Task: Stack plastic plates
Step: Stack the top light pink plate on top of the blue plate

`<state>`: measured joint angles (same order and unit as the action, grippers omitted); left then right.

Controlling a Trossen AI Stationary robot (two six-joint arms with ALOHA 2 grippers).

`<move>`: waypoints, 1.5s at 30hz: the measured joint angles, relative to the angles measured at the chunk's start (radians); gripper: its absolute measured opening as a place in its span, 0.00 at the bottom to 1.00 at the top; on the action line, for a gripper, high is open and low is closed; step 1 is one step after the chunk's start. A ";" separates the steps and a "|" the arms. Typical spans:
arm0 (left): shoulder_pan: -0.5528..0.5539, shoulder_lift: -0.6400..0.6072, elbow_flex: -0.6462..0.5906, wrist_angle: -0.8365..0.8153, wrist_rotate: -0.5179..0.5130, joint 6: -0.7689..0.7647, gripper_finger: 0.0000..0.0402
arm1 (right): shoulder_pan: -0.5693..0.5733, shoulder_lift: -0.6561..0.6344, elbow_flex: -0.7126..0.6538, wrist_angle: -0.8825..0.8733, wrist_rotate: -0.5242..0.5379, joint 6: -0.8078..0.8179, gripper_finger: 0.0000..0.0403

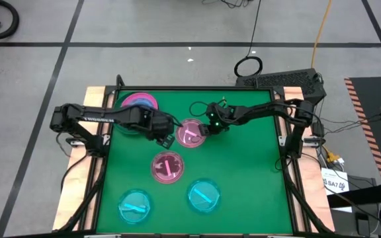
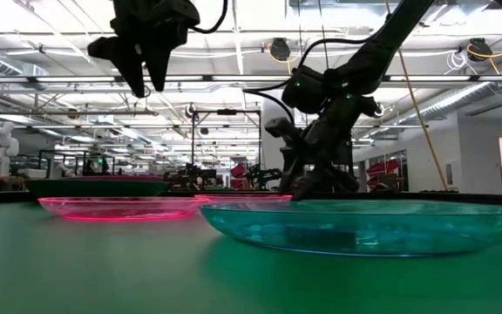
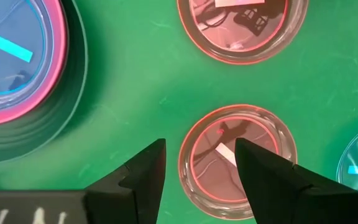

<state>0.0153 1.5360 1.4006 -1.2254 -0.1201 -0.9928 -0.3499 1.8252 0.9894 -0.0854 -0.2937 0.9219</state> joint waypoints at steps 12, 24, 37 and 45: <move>-0.009 0.000 0.000 0.000 -0.021 0.035 0.49 | 0.000 -0.034 -0.002 0.000 -0.141 -0.026 0.02; 0.009 0.000 0.137 0.009 -0.042 0.069 0.49 | 0.000 -0.330 -0.002 -0.118 -0.018 -0.045 0.01; 0.149 0.008 0.390 0.198 -0.009 -0.102 0.69 | 0.004 -0.620 -0.002 -0.300 0.184 -0.003 0.00; 0.157 0.054 0.394 0.232 -0.020 -0.032 0.70 | 0.004 -0.654 -0.002 -0.293 0.189 0.027 0.00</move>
<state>0.1726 1.5902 1.7950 -0.9932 -0.1396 -1.0250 -0.3454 1.1709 0.9878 -0.3781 -0.1043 0.9488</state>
